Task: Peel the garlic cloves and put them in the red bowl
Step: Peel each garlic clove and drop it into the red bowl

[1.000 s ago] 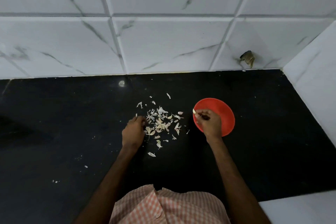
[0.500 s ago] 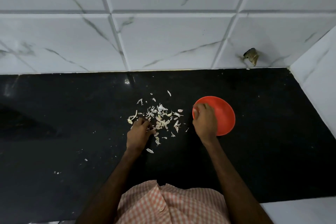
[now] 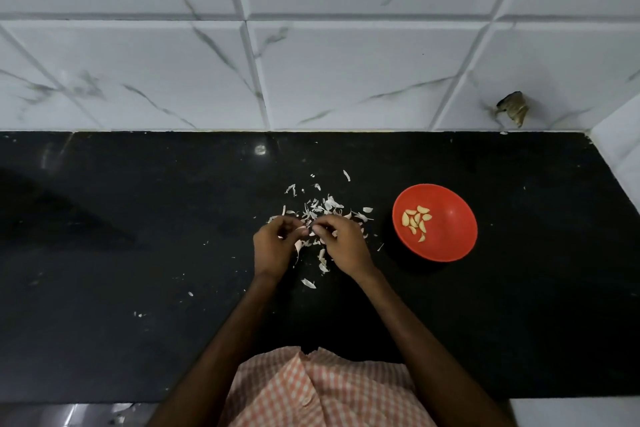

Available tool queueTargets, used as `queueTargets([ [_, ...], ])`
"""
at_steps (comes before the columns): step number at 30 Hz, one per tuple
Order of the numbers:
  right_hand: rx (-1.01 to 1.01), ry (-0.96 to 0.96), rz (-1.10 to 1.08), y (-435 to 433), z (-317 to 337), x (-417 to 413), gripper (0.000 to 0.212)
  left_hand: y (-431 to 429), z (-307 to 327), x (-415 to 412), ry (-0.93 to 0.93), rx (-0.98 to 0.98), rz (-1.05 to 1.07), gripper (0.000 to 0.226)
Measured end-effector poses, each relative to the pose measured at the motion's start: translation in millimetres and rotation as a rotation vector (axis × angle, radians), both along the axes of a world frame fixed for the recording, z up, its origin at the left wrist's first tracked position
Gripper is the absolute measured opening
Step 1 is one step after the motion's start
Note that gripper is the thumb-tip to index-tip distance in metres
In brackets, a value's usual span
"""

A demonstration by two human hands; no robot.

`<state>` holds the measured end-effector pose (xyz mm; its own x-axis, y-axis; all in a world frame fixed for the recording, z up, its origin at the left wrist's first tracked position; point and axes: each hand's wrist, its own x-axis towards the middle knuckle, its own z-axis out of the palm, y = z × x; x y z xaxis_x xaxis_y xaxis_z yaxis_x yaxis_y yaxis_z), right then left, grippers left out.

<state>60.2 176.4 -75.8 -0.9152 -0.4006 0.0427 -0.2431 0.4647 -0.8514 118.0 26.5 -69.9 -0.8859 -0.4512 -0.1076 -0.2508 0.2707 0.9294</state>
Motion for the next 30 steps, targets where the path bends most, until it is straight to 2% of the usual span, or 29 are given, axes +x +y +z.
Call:
queueTargets([
  [8,-0.167,-0.236,-0.096,-17,15,15,0.01,-14,19,3,0.054,0.013,-0.06,0.021],
  [12,-0.165,-0.262,-0.142,-24,19,13,0.008,-18,21,5,0.052,0.031,-0.09,0.014],
  [16,-0.243,-0.341,-0.194,-27,25,15,0.011,-21,19,6,0.058,0.096,-0.066,0.013],
  [23,-0.352,-0.513,-0.195,-22,36,9,0.012,-18,19,6,0.113,0.093,-0.085,0.016],
  [27,-0.324,-0.482,-0.185,-19,38,6,0.005,-16,14,3,0.093,0.005,-0.113,0.015],
  [30,-0.318,-0.438,-0.175,-19,40,8,0.009,-15,14,1,0.092,0.102,-0.111,0.011],
])
